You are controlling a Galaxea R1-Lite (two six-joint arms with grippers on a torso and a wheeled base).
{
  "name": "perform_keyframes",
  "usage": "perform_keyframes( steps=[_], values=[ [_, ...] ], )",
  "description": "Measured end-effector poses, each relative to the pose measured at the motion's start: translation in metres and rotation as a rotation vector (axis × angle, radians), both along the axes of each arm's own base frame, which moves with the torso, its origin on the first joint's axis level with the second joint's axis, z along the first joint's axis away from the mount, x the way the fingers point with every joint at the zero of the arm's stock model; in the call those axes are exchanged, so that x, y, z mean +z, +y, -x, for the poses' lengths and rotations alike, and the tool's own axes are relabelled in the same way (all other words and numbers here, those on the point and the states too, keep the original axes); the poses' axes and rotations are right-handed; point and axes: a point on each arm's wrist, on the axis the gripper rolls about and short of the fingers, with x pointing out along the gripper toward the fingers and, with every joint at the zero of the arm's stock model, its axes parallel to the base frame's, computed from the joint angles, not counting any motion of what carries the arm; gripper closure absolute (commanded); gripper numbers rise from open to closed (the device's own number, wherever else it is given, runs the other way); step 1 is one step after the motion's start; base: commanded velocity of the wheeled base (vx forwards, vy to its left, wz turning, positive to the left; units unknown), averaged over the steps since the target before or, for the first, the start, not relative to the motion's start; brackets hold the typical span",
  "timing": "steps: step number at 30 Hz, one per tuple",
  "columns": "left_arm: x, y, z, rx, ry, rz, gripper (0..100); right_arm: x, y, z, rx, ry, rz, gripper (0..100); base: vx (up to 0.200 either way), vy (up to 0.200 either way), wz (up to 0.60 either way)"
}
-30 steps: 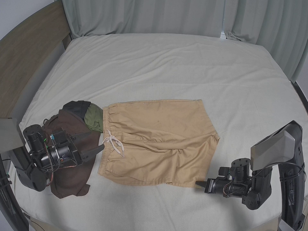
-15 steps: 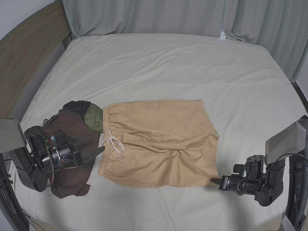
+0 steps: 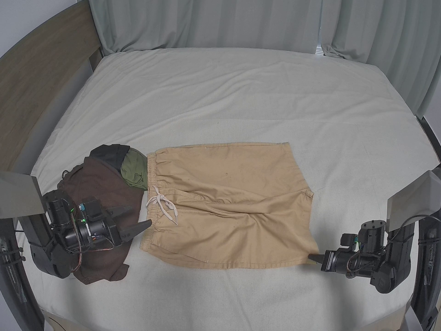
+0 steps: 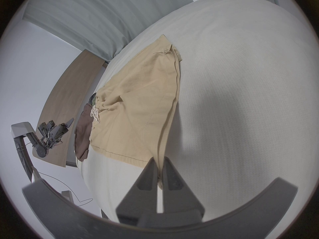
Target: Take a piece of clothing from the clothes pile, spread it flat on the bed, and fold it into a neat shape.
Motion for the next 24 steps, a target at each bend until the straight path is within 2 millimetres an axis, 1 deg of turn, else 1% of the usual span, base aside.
perform_keyframes(
  steps=[3,9,14,24],
  values=[
    [-0.008,0.000,0.001,0.005,0.047,0.015,0,0.000,0.000,0.000,-0.001,-0.001,0.000,100,0.000,0.000,0.00],
    [-0.017,0.000,0.004,0.016,0.135,0.059,0,0.001,0.000,0.000,0.000,-0.003,0.000,100,0.000,0.000,0.00],
    [-0.026,-0.001,0.004,0.017,0.176,0.067,0,0.001,0.001,-0.001,0.002,-0.006,0.000,100,0.000,0.000,0.00],
    [-0.051,0.001,-0.004,0.033,0.235,0.065,0,0.001,0.001,-0.002,0.003,-0.012,-0.002,100,0.000,0.000,0.00]
  ],
)
